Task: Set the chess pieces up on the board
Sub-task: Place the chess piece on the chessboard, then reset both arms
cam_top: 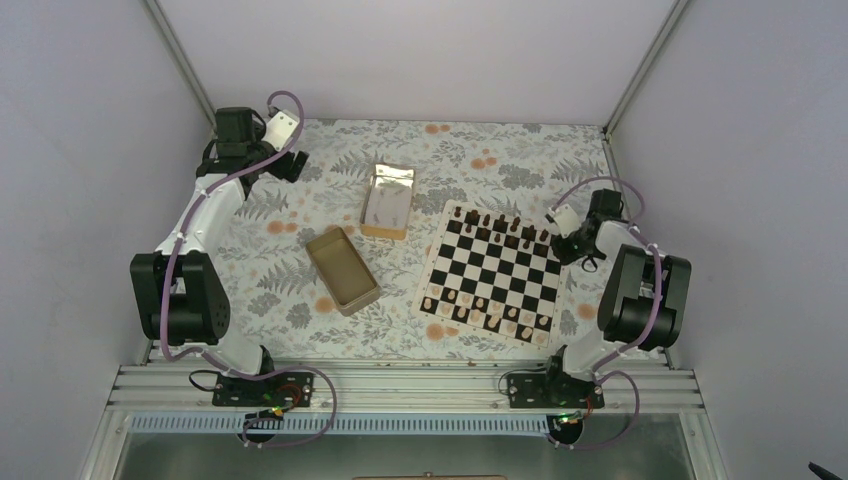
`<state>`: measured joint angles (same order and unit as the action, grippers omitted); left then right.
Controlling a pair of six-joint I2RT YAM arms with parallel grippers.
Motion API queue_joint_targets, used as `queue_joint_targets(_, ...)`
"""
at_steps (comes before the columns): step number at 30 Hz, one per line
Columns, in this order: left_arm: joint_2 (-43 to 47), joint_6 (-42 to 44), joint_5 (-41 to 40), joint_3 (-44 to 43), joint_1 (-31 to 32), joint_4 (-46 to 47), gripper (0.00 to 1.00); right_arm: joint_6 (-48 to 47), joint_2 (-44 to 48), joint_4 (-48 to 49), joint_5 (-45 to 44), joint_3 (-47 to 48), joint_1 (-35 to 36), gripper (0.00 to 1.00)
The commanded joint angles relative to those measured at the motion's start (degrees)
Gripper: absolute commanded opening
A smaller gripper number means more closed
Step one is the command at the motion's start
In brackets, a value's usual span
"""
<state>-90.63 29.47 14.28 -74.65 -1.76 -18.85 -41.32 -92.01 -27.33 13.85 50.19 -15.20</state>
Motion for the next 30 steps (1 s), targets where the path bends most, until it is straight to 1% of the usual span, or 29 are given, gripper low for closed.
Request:
queue_joint_targets(1,1.87,-0.47,-0.01,0.83,0.09,1.2,1.0,-0.52,-1.28,1.24,0.72,1.39,-0.88,0.12)
queue_joint_targets(7,1.65,0.13,0.71,0.82,0.1,0.57,1.0,-0.58,-1.97,1.4,0.4,1.73,-1.07,0.16)
queue_joint_targets(10,1.54,0.37,0.96,0.96,0.1,0.31,1.0,-0.5,-1.84,1.41,0.33,1.81,-1.09,0.23)
queue_joint_targets(13,1.61,0.47,1.27,1.09,0.09,0.35,1.0,-0.6,-1.05,0.86,0.29,1.9,-1.2,0.26)
queue_joint_targets(18,1.84,0.73,1.15,1.31,0.1,0.6,1.0,-0.74,2.9,-3.53,1.2,2.98,-1.5,0.33)
queue_joint_targets(22,2.33,0.55,1.1,1.75,0.02,1.27,1.0,-0.7,7.96,-10.8,1.55,6.37,-1.54,0.41)
queue_joint_targets(25,2.36,0.45,1.11,1.66,0.0,1.53,1.0,-0.76,12.23,-15.38,2.89,9.76,-1.51,0.6)
queue_joint_targets(26,2.4,0.41,1.13,1.62,0.0,1.54,1.0,-0.62,13.47,-16.78,3.59,11.24,-1.42,0.7)
queue_joint_targets(27,2.5,0.34,1.15,1.65,0.0,1.6,1.0,-0.36,14.6,-18.15,4.31,12.83,-1.47,0.89)
queue_joint_targets(28,2.56,0.32,1.2,1.77,0.0,1.79,1.0,0.03,15.79,-19.13,5.19,14.6,-1.44,0.98)
queue_joint_targets(30,2.79,0.32,1.19,1.96,0.0,2.05,1.0,2.12,17.18,-19.94,7.25,18.02,-1.42,1.0)
